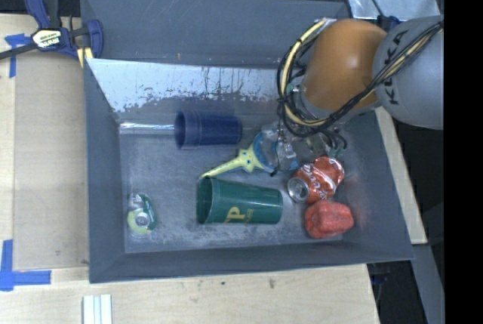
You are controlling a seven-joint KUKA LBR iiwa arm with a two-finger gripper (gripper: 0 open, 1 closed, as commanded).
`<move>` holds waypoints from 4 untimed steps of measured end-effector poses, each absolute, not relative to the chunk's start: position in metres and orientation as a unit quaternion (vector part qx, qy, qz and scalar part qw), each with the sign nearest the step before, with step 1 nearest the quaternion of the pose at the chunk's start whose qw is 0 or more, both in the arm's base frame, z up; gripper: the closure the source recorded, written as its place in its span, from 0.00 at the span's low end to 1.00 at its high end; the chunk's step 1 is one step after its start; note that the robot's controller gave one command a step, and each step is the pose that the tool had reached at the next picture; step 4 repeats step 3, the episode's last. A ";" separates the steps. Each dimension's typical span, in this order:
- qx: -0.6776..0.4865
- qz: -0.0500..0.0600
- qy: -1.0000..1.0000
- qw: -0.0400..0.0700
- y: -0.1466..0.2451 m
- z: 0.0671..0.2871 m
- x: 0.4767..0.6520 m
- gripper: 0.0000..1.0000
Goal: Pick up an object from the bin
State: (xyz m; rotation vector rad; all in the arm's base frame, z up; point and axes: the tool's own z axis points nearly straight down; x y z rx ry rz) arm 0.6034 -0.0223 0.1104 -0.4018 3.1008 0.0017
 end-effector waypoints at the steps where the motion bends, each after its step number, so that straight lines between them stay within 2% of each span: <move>1: -0.128 0.001 0.992 0.007 -0.022 0.110 0.603 0.00; 2: -0.128 0.001 0.992 0.007 -0.023 0.110 0.603 1.00; 3: -0.128 0.001 0.992 0.007 -0.023 0.110 0.603 0.00; 4: -0.128 0.001 0.992 0.007 -0.023 0.110 0.603 0.00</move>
Offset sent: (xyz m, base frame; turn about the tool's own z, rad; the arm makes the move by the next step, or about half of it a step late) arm 0.0000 0.0000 0.0000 0.0000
